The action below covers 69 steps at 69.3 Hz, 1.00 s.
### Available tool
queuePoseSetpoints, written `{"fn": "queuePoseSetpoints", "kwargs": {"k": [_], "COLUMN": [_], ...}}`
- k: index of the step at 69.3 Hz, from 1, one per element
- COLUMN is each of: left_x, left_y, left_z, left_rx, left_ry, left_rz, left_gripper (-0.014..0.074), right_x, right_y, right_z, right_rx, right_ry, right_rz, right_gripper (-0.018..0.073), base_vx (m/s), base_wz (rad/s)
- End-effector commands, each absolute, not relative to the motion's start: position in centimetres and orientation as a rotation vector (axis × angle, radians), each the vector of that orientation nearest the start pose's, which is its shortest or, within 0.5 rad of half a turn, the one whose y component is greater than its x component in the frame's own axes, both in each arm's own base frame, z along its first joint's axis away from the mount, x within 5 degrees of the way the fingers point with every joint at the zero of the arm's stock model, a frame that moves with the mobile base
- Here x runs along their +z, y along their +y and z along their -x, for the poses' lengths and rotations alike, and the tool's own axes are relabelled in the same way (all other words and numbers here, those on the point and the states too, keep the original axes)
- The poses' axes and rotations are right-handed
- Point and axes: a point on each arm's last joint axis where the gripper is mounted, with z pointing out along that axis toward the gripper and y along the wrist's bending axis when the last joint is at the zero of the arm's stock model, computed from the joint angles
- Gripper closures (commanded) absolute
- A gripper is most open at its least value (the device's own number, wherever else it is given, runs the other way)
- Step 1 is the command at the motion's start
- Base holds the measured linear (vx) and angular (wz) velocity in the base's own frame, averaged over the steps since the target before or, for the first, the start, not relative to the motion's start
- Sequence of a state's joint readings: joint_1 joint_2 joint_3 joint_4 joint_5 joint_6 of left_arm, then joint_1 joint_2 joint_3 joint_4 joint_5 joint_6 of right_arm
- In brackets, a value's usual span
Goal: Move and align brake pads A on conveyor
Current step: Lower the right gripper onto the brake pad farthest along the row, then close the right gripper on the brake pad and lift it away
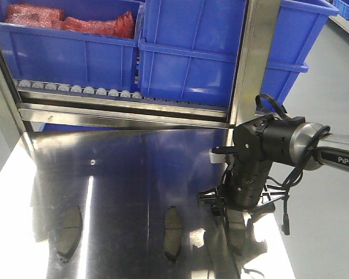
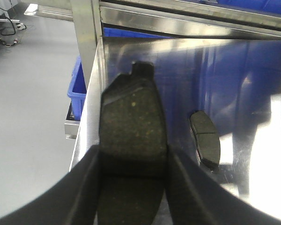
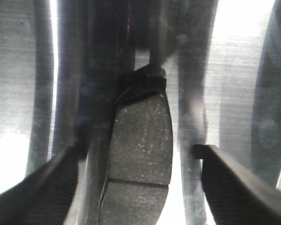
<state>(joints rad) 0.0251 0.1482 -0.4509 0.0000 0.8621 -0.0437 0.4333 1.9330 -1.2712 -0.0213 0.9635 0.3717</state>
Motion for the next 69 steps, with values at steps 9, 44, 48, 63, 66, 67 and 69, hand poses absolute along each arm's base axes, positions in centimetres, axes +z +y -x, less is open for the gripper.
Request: {"fn": "queuePoseSetpoints", "kwargs": {"k": [9, 44, 48, 63, 66, 67, 69], "left_x": [29.3, 29.3, 29.3, 29.3, 29.3, 29.3, 29.3], "left_y": [0.1, 0.1, 0.1, 0.1, 0.1, 0.1, 0.1], "left_z": [-3.4, -3.4, -3.4, -3.4, -3.4, -3.4, -3.4], "left_rx": [-0.013, -0.013, -0.013, -0.013, -0.013, -0.013, -0.013], "left_ry": [1.939, 1.939, 1.939, 1.939, 1.939, 1.939, 1.939], "left_rz": [0.061, 0.061, 0.061, 0.061, 0.061, 0.061, 0.061], "left_gripper": [0.0602, 0.0602, 0.0602, 0.0602, 0.0602, 0.0602, 0.0602], "right_x": [18.9, 21.0, 22.0, 27.0, 28.0, 28.4, 29.2], "right_y": [15.0, 14.8, 14.7, 14.1, 14.0, 14.0, 13.9], "right_z": [-33.3, -32.9, -32.8, -31.6, -31.2, -31.0, -30.7], "right_rx": [0.042, 0.071, 0.084, 0.155, 0.172, 0.177, 0.187], "right_ry": [3.025, 2.966, 2.933, 2.757, 2.721, 2.709, 2.680], "right_rz": [0.052, 0.067, 0.073, 0.126, 0.162, 0.177, 0.213], "right_gripper": [0.0368, 0.0571, 0.0571, 0.0571, 0.0571, 0.0571, 0.0571], "base_vx": [0.00, 0.00, 0.00, 0.00, 0.00, 0.00, 0.00], "base_wz": [0.00, 0.00, 0.00, 0.00, 0.00, 0.00, 0.00]}}
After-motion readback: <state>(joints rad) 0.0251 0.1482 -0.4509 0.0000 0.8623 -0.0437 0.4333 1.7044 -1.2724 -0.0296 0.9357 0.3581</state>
